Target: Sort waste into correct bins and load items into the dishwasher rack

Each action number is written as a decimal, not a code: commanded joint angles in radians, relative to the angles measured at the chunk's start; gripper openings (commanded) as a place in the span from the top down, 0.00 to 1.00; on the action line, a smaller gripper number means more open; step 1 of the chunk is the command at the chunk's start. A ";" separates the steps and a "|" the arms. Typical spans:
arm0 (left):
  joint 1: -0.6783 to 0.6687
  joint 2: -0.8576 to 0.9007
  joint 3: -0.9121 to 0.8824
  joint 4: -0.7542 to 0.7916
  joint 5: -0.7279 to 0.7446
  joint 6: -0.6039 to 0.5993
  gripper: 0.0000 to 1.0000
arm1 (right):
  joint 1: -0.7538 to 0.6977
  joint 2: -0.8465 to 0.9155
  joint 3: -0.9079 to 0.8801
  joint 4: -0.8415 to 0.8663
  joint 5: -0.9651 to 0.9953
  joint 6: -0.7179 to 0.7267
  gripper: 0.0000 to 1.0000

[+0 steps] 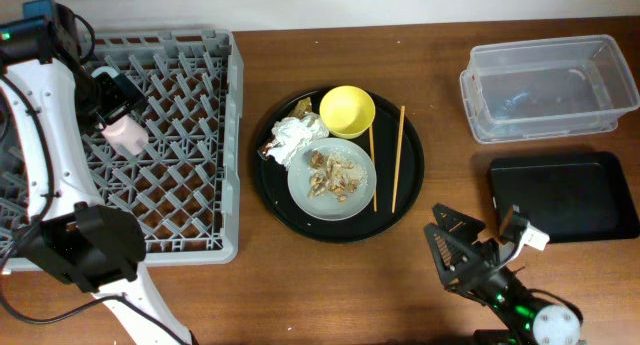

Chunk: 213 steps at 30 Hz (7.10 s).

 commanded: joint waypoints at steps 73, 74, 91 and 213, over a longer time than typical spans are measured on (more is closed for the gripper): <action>-1.069 0.433 0.001 0.690 -0.082 -0.156 0.50 | -0.393 1.189 1.183 -1.323 0.919 -0.605 0.02; -1.069 0.445 0.001 0.692 -0.082 -0.156 0.50 | -0.393 1.202 1.183 -1.323 0.919 -0.605 0.01; -1.069 0.481 0.001 0.714 -0.079 -0.156 0.98 | -0.393 1.598 1.183 -1.322 0.919 -0.605 0.02; -0.998 0.702 0.593 0.216 -0.185 0.032 0.99 | -0.393 1.608 1.183 -1.323 0.919 -0.605 0.02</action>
